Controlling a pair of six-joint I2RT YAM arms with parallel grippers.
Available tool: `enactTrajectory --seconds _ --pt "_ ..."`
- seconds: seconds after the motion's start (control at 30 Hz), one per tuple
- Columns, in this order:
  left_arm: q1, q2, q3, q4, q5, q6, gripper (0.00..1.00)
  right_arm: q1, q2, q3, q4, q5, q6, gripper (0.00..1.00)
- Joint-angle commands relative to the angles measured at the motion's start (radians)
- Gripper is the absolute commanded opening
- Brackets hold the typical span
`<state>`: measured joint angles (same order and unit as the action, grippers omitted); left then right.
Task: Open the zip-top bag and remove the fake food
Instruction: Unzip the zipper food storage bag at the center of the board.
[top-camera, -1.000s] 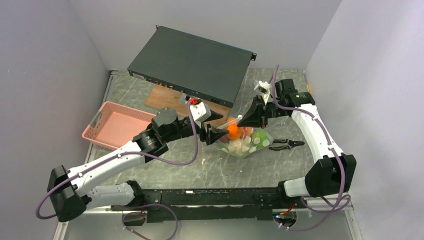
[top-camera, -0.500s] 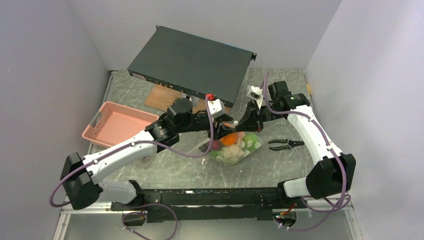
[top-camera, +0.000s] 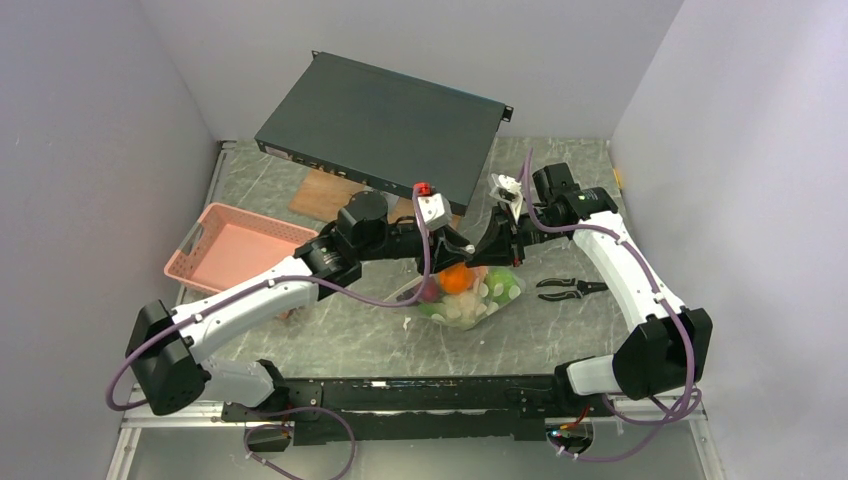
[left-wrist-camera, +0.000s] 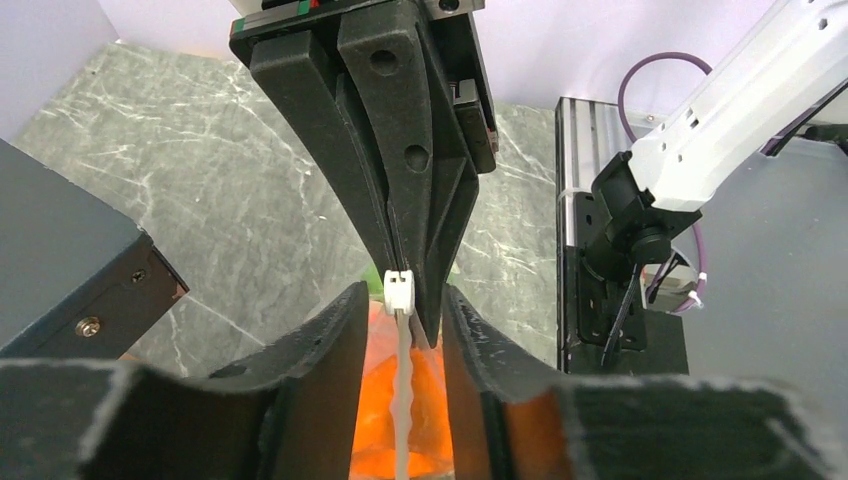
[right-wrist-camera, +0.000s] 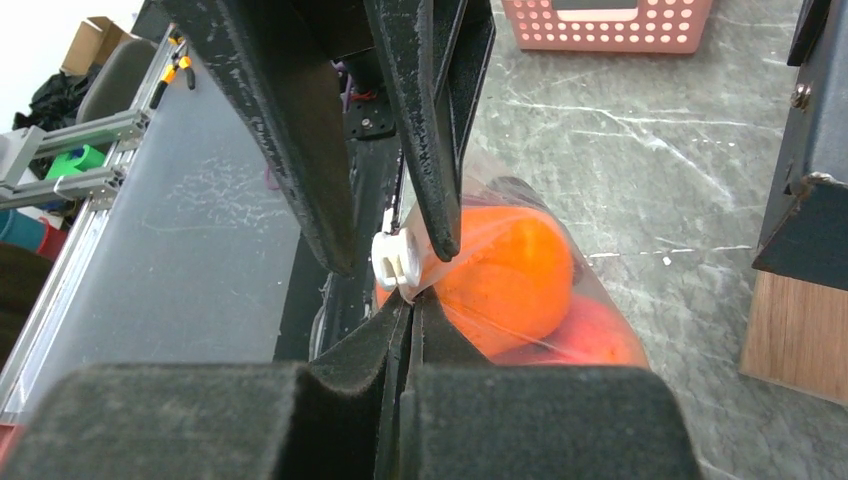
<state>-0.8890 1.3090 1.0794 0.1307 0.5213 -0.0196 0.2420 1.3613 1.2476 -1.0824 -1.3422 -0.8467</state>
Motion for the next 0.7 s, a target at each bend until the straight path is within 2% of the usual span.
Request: enactTrajectory --seconds 0.0,0.27,0.37,0.67 --pt "0.011 0.016 0.045 0.037 0.058 -0.024 0.34 0.005 -0.025 0.014 -0.015 -0.023 -0.036 0.0" --pt "0.021 0.026 0.042 0.061 0.098 -0.046 0.18 0.005 -0.025 0.013 -0.02 -0.026 -0.045 0.0" --pt "0.033 0.022 0.033 0.078 0.131 -0.058 0.01 0.004 -0.024 0.012 -0.019 -0.028 -0.043 0.0" --pt "0.069 -0.04 -0.033 0.078 0.14 -0.065 0.0 -0.007 -0.022 0.013 -0.025 -0.044 -0.049 0.0"
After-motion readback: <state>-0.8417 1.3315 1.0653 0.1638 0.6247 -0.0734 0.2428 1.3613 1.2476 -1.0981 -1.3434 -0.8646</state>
